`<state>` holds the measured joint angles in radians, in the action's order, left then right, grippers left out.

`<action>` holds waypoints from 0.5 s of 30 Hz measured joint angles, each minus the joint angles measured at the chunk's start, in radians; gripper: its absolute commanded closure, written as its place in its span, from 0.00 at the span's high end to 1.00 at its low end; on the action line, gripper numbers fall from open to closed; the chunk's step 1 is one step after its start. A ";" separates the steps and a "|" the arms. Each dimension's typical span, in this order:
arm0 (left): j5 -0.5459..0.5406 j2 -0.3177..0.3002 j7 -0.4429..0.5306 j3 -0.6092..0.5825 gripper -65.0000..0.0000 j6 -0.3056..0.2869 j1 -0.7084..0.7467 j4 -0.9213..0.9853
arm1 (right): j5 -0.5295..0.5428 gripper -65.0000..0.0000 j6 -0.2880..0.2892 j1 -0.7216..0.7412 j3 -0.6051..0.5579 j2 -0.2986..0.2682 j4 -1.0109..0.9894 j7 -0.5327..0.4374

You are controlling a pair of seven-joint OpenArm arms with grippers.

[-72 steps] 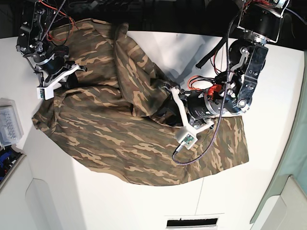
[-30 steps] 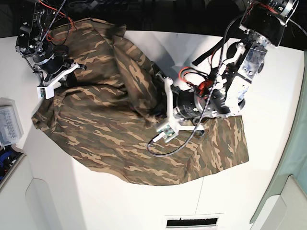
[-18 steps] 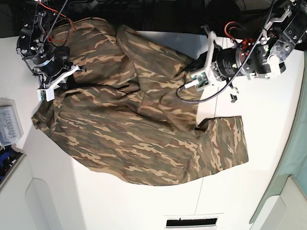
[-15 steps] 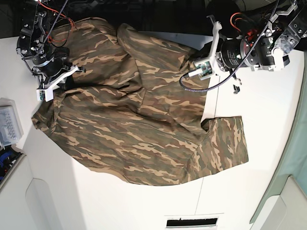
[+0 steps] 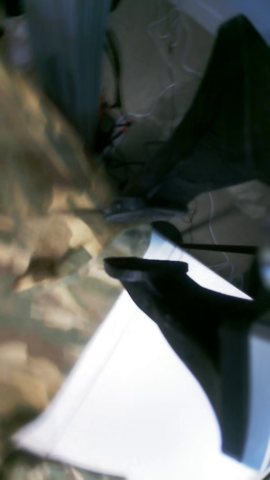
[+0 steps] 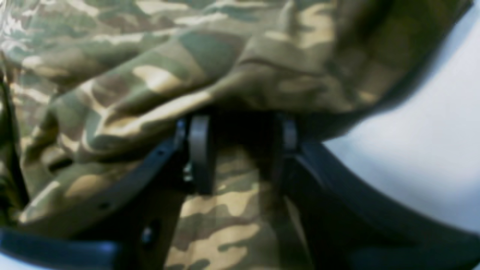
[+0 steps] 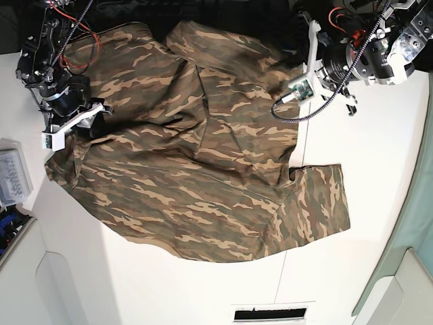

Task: Layout the t-shirt on the table in an organized manner, then fold the t-shirt properly
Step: 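Pull the shirt corner with the right gripper away from the left gripper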

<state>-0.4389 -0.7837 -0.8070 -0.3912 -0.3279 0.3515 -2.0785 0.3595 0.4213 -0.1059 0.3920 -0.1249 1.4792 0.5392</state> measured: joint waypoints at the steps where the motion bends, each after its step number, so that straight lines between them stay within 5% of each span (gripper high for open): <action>1: 0.001 0.000 0.021 0.030 0.31 0.008 0.000 0.000 | 0.011 0.35 -0.002 0.000 0.019 0.000 0.025 0.017; 9: -0.001 0.076 0.105 0.149 0.31 0.034 -0.003 0.000 | 0.032 0.36 0.000 0.000 0.152 -0.002 0.114 0.071; 15: 0.003 0.183 0.105 0.150 0.31 0.035 -0.003 0.080 | 0.033 0.58 0.000 0.001 0.152 -0.002 0.030 -0.002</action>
<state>-0.4358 -0.6003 -0.7017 -0.2409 -0.2924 0.3485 -1.9980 0.3927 0.4213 -0.1047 0.5438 -0.1265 1.5093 0.5369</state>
